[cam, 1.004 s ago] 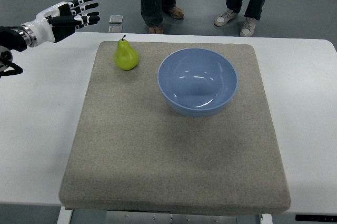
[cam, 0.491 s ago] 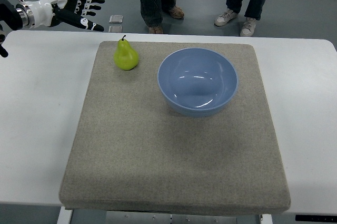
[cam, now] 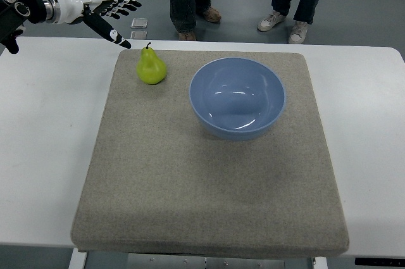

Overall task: Place pear in bowl with left hand
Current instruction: 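Move the open left hand toward the far side of the pear, then close the left hand fingers around the yellow-green pear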

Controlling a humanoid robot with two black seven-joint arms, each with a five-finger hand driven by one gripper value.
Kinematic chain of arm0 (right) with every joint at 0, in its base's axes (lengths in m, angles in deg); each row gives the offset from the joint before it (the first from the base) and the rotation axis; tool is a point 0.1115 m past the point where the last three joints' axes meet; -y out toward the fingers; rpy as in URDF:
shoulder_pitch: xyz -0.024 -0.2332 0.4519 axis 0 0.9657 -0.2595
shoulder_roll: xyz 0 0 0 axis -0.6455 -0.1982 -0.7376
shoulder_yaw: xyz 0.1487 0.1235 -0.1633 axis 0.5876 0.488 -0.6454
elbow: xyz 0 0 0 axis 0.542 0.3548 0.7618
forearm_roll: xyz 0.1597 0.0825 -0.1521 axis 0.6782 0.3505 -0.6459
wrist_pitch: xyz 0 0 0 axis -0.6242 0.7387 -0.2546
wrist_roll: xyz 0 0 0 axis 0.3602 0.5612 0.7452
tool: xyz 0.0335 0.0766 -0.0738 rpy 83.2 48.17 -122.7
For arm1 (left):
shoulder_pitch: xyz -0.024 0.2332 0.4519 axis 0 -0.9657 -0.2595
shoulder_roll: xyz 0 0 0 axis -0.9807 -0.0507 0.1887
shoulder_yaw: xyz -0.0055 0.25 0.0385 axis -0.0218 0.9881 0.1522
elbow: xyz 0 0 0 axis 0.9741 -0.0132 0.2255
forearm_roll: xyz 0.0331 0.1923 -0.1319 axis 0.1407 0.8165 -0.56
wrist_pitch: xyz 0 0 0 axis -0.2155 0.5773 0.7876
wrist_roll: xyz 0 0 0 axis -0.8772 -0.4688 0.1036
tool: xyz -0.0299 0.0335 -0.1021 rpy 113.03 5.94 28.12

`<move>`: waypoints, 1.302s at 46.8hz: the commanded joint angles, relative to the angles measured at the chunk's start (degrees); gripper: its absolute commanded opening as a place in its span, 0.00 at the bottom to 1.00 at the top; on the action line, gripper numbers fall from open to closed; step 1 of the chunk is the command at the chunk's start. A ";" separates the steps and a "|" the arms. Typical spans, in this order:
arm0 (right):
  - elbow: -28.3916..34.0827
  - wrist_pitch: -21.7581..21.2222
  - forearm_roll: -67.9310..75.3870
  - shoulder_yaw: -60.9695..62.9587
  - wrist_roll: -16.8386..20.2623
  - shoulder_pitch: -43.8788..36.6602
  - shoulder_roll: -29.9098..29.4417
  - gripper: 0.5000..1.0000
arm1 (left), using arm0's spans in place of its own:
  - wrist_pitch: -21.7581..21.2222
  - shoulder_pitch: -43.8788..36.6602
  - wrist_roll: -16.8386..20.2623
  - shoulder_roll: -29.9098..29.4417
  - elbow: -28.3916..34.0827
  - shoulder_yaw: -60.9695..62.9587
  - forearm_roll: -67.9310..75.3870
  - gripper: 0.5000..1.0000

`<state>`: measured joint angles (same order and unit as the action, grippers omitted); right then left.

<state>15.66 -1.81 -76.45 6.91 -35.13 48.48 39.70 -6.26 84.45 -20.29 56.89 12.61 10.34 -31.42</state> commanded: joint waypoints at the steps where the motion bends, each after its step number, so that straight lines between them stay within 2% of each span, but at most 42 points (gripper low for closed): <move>1: 0.02 -0.02 0.01 0.00 0.00 0.00 0.00 0.85 | -0.93 0.38 0.01 1.65 0.08 2.34 0.93 0.98; 12: 0.02 -0.02 0.01 0.00 0.00 0.00 0.00 0.85 | -4.36 0.11 0.01 5.52 0.61 3.05 7.96 0.98; 22: 0.02 -0.02 0.01 0.00 0.00 0.00 0.00 0.85 | -5.15 -0.50 -0.08 8.07 0.87 5.59 10.69 0.98; 36: 0.02 -0.02 0.01 0.00 0.00 0.00 0.00 0.85 | -12.09 -2.44 -0.08 9.65 0.96 9.73 10.86 0.98; 49: 0.02 -0.02 0.01 0.00 0.00 0.00 0.00 0.85 | -12.44 -2.52 -0.08 9.65 0.96 11.05 10.95 0.98; 58: 0.02 -0.02 0.01 0.00 0.00 0.00 0.00 0.85 | -12.53 -2.52 -0.08 9.65 0.96 11.66 10.95 0.94; 61: 0.02 -0.02 0.01 0.00 0.00 0.00 0.00 0.85 | -12.53 -2.52 -0.07 9.65 0.96 11.75 11.04 0.89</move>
<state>15.67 -1.82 -76.44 6.91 -35.13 48.48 39.70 -18.78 81.94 -20.36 66.55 13.57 21.99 -20.47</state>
